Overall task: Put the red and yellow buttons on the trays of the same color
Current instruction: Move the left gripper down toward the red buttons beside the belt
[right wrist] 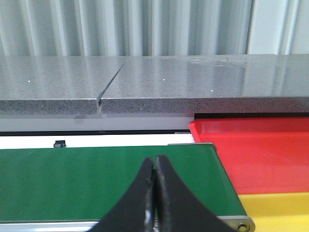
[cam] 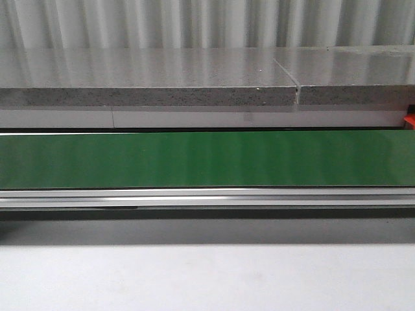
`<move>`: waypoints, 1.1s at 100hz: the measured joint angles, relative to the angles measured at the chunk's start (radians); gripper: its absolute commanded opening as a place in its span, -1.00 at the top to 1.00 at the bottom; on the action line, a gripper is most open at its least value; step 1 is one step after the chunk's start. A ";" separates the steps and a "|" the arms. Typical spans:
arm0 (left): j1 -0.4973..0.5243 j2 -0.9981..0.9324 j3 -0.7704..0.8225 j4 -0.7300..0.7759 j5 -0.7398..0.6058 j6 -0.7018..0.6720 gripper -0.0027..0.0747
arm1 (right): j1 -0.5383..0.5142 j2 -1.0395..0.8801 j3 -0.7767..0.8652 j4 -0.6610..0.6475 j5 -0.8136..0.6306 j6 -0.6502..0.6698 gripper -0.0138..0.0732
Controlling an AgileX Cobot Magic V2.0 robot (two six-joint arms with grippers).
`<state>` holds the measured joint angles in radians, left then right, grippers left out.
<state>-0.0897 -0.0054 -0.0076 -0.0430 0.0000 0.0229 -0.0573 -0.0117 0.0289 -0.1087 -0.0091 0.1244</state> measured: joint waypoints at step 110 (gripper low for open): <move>0.000 0.059 -0.253 0.002 0.389 0.000 0.75 | 0.000 0.000 0.000 0.000 0.000 0.000 0.84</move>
<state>-0.0897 0.0540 -0.2602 -0.0412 0.3894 0.0229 -0.0573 -0.0117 0.0289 -0.1087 -0.0091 0.1244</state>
